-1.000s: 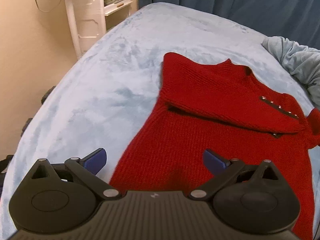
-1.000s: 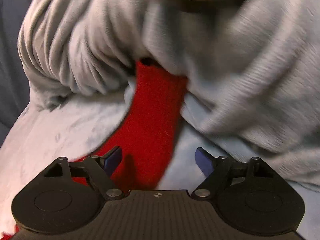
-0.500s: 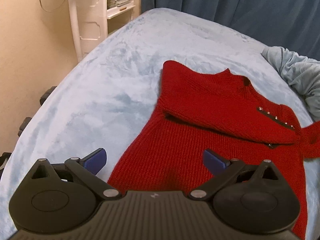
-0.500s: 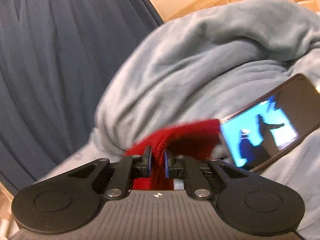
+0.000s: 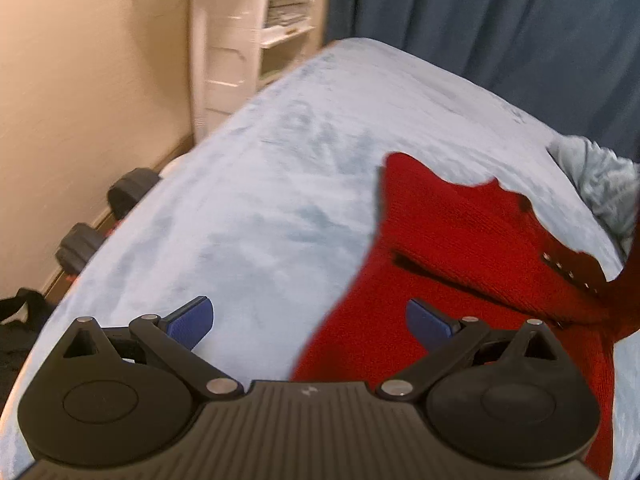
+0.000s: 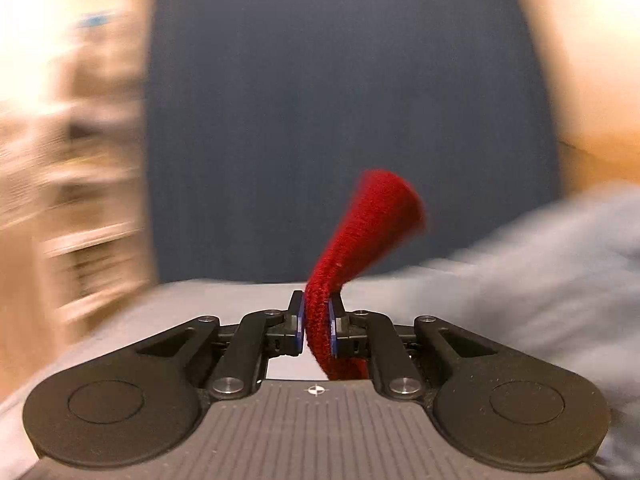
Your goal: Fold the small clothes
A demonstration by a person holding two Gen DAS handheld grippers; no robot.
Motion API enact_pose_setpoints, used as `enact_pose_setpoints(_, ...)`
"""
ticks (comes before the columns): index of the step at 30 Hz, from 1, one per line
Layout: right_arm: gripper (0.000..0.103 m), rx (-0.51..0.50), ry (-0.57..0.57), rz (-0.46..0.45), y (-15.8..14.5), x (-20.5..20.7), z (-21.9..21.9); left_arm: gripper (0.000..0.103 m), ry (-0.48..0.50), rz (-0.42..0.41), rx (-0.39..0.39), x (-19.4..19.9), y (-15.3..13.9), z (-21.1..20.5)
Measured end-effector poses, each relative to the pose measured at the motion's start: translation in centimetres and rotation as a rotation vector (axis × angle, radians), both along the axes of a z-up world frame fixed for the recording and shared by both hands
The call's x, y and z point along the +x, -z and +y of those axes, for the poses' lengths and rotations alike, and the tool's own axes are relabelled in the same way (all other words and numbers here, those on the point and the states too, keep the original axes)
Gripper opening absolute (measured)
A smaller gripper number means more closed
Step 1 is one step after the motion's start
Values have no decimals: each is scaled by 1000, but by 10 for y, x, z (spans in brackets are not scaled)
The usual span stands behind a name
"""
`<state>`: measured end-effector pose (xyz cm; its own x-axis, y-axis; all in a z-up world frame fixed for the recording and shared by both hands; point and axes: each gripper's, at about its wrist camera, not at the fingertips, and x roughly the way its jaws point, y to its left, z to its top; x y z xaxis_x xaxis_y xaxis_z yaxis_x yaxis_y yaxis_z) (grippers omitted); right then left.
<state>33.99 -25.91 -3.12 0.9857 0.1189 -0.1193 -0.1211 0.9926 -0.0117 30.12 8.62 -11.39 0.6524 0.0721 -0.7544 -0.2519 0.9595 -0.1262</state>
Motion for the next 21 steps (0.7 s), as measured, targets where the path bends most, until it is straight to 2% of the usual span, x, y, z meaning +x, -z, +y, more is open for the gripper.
enact_pose_setpoints(1, 34, -66, -104, 44, 18, -2, 40, 103, -16, 0, -3, -2, -1, 8)
enact_pose_setpoints(2, 67, -136, -164, 145, 41, -2, 75, 103, -28, 2, -6, -3, -1, 16)
enact_pose_setpoints(3, 74, -175, -173, 232, 63, -4, 94, 103, -39, 8, -11, -4, -1, 24)
enact_pose_setpoints(5, 72, -214, -185, 365, 101, -16, 102, 103, -54, 9, -24, -6, -2, 38)
enact_pose_setpoints(6, 72, -210, -167, 395, 111, -25, 97, 103, -54, 5, -27, -7, -2, 44)
enact_pose_setpoints(9, 72, -146, -61, 460, 122, -43, 47, 103, -58, 13, -15, -8, 5, 53)
enact_pose_setpoints(11, 72, -96, 61, 480, 120, -44, 2, 103, -59, 25, -37, -8, 12, 54)
enact_pose_setpoints(12, 72, -67, 129, 489, 118, -38, -23, 103, -63, 30, -53, -9, 16, 53)
enact_pose_setpoints(14, 72, 52, 292, 504, 114, -21, -76, 103, -55, 43, -78, -9, 23, 46)
enact_pose_setpoints(16, 72, 162, 378, 510, 119, -4, -114, 103, -34, 56, -76, -7, 29, 38)
enact_pose_setpoints(18, 72, 244, 364, 572, 129, 22, -139, 103, -16, 62, -58, -2, 33, 30)
enact_pose_setpoints(21, 71, 332, 333, 652, 154, 60, -140, 103, -6, 63, -55, 10, 34, 23)
